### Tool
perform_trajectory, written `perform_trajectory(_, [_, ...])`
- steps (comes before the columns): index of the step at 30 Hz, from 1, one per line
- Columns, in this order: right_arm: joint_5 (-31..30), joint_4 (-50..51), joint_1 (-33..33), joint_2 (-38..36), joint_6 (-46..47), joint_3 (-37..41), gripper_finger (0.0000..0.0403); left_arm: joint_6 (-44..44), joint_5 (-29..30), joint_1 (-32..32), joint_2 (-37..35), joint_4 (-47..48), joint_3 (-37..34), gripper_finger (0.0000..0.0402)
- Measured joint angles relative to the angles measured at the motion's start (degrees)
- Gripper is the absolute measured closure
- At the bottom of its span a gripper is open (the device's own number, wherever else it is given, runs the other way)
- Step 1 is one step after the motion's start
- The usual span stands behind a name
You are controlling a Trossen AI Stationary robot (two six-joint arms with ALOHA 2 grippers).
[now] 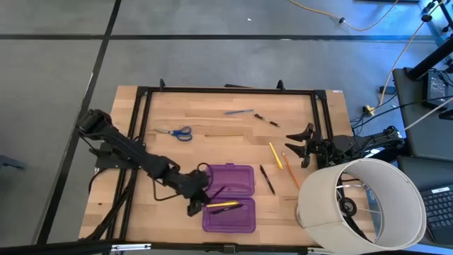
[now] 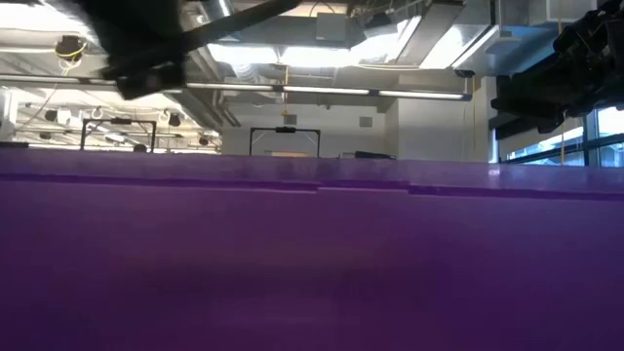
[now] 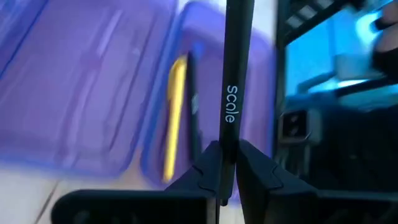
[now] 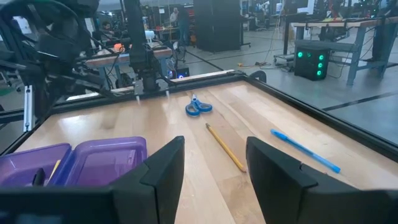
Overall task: Pick & place school supplies into a supply box
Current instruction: Put the left black pen into the violet supply box
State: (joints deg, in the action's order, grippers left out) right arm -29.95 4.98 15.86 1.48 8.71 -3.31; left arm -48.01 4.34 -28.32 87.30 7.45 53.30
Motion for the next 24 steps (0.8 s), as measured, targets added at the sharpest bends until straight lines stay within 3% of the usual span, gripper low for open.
perform_trajectory(2, [0.0, 0.0, 0.0, 0.0, 0.1, 0.0, 0.0227, 1.6, -2.1, 1.2, 2.0, -3.1, 1.1, 0.0382])
perform_trajectory(8, [0.0, 0.0, 0.0, 0.0, 0.1, 0.0, 0.0227, 10.7, -7.6, 3.2, 10.8, 1.6, 11.2, 0.0382])
perform_trajectory(18, [0.0, 0.0, 0.0, 0.0, 0.0, 0.0, 0.0227, 15.8, -9.0, 3.2, 26.9, 30.3, 36.4, 0.0382])
perform_trajectory(24, [0.0, 0.0, 0.0, 0.0, 0.3, 0.0, 0.0227, 14.3, -9.4, 3.8, 32.1, 40.2, 43.2, 0.0382])
